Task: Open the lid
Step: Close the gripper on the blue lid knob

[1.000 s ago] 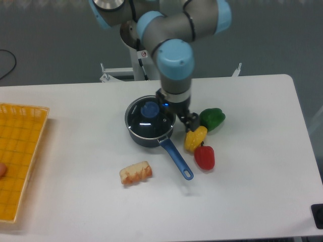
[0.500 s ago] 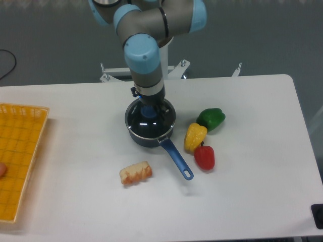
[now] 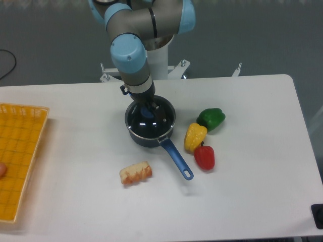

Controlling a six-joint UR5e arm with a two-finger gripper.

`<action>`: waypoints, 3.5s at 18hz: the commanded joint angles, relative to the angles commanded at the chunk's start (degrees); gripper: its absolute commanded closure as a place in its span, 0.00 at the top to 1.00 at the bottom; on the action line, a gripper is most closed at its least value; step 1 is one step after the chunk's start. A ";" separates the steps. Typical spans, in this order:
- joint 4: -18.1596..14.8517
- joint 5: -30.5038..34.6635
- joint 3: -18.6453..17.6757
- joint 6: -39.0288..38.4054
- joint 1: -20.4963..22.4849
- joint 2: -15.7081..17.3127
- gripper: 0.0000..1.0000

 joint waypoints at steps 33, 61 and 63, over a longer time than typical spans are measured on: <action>0.27 3.16 1.66 -1.13 -1.58 -3.25 1.00; 0.62 1.93 0.35 -1.41 -2.29 -3.08 1.00; 0.62 2.11 -0.36 -1.23 -2.29 -3.08 1.00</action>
